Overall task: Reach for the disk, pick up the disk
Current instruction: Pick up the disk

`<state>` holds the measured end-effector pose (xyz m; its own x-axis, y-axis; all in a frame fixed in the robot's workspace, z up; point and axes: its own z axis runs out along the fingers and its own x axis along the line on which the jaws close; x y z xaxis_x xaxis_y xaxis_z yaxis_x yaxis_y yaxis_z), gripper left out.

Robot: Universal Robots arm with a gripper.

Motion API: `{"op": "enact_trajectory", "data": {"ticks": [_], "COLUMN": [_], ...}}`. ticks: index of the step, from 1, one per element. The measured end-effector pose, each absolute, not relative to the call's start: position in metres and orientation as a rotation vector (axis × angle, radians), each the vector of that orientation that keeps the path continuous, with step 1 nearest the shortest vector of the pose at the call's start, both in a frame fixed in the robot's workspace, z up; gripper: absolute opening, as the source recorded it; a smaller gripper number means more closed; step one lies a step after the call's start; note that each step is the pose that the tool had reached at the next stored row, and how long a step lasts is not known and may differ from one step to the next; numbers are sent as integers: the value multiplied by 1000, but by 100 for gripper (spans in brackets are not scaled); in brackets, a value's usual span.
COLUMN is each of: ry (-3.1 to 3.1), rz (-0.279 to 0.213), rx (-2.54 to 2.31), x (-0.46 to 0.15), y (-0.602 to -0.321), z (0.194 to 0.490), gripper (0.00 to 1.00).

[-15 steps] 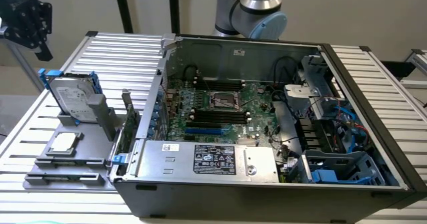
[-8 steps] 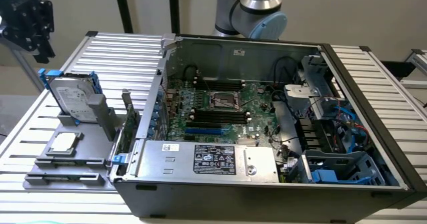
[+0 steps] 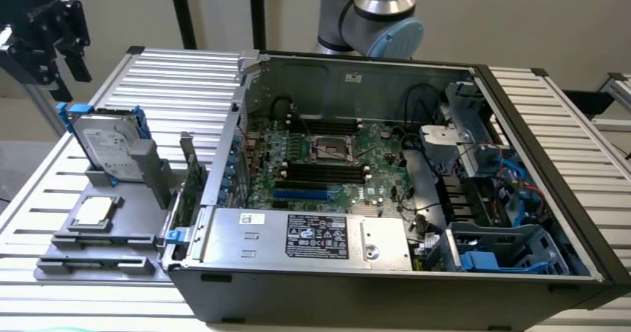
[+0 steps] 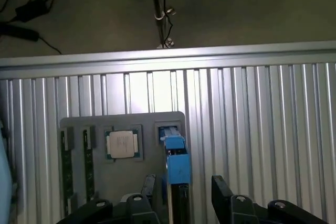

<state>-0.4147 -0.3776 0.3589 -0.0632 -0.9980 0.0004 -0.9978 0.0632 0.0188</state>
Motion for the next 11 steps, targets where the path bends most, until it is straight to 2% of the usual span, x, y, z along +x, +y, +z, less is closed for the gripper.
{"op": "enact_trajectory", "data": {"ticks": [11], "ry": [-2227], "rz": [-18], "rx": [2197], "x": [-415], "y": [-377], "z": [342], "gripper": [54]}}
